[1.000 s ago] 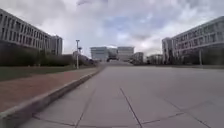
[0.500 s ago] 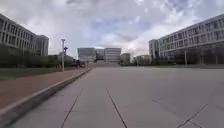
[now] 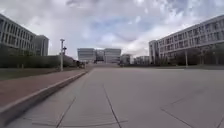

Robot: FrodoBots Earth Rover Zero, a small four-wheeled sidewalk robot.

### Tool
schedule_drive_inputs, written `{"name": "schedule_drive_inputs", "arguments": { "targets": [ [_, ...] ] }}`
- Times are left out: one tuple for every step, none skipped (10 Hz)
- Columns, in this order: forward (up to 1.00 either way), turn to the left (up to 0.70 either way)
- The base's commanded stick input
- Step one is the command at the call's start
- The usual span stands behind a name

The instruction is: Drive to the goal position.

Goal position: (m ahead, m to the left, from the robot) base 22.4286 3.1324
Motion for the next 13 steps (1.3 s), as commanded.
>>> {"name": "schedule_drive_inputs", "arguments": {
  "targets": [
    [0.70,0.00],
    [0.70,0.00],
    [0.70,0.00],
    [0.70,0.00],
    [0.70,0.00],
    [0.70,0.00],
    [0.70,0.00],
    [0.70,0.00],
    [0.70,0.00],
    [0.70,0.00],
    [0.70,0.00],
    [0.70,0.00],
    [0.70,0.00]
  ]
}}
